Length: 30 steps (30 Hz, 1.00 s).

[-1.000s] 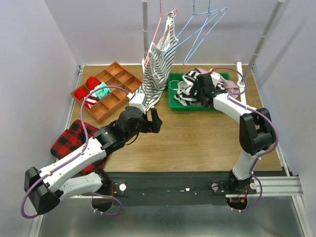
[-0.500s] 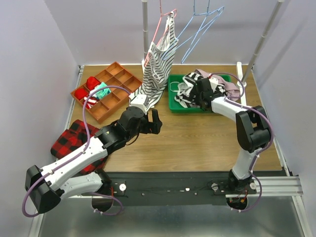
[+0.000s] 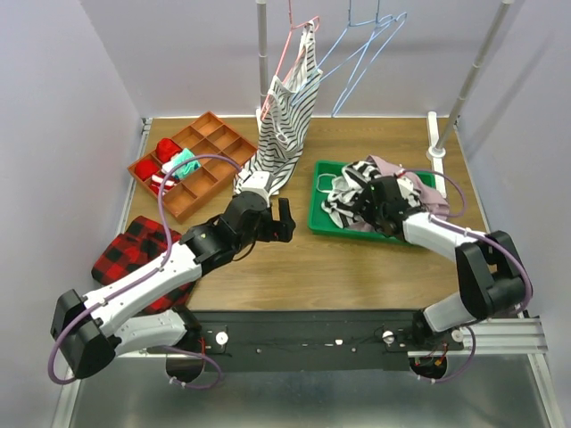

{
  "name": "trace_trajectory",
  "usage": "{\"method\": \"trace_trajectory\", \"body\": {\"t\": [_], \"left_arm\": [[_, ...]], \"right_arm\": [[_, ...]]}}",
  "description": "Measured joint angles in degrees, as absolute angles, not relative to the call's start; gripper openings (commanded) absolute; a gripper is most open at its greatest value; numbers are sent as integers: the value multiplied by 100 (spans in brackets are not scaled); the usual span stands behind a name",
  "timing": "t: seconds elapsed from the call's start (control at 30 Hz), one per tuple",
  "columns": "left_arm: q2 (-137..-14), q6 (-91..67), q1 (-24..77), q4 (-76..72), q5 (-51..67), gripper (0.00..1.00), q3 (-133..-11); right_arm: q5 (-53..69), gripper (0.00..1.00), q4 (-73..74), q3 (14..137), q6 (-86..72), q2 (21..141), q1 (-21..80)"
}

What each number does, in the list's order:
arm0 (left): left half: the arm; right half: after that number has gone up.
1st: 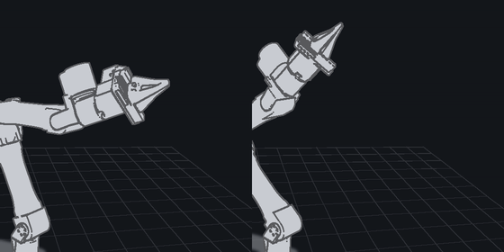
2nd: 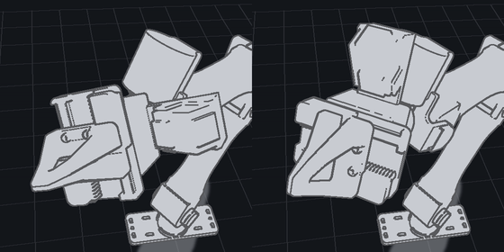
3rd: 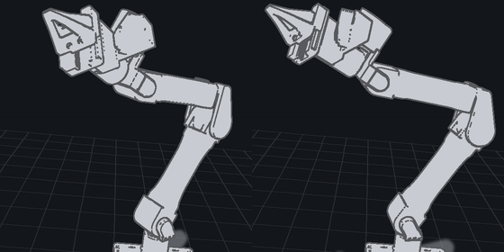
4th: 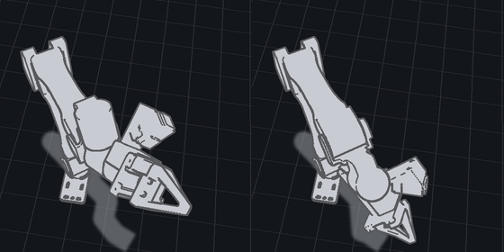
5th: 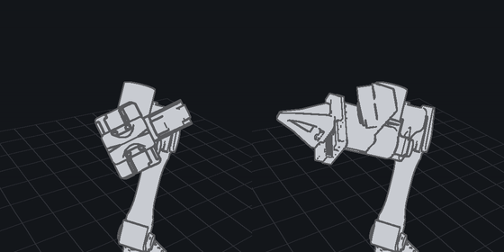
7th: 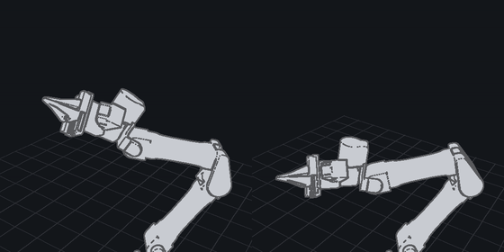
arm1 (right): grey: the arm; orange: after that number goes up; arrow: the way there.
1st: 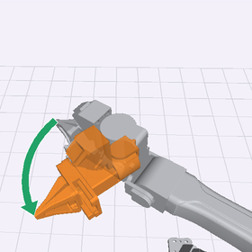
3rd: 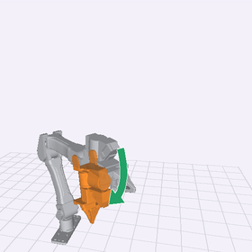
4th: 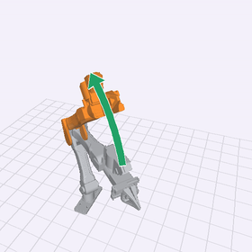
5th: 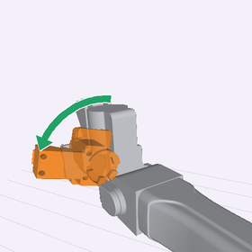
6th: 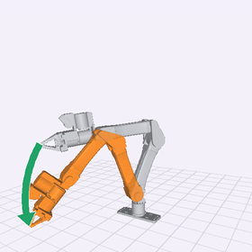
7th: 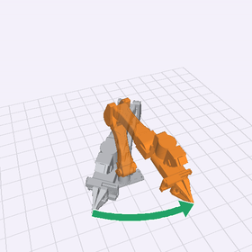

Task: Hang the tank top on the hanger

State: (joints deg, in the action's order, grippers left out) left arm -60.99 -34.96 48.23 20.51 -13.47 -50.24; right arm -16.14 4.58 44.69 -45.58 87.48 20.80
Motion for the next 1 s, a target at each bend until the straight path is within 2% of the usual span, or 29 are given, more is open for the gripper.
{"method": "trace_trajectory", "body": {"t": [0.3, 0.57, 0.77, 1.0], "left_arm": [[-7220, -3975, 4727, 1466, -1400, 99, -5017], [-8971, -4143, 4383, 777, -1409, 99, -5188], [-9800, -4141, 4462, 451, -1308, 99, -5557], [-10324, -4093, 4943, 384, -1315, 99, -6235]], "right_arm": [[-1326, 98, 1420, 3164, -5380, 6768, 2154], [-1400, 100, 2668, 3124, -5408, 5050, 2165], [-1411, 100, 3188, 3636, -5120, 5004, 2165], [-1782, 100, 3417, 4816, -4779, 5148, 2165]]}}
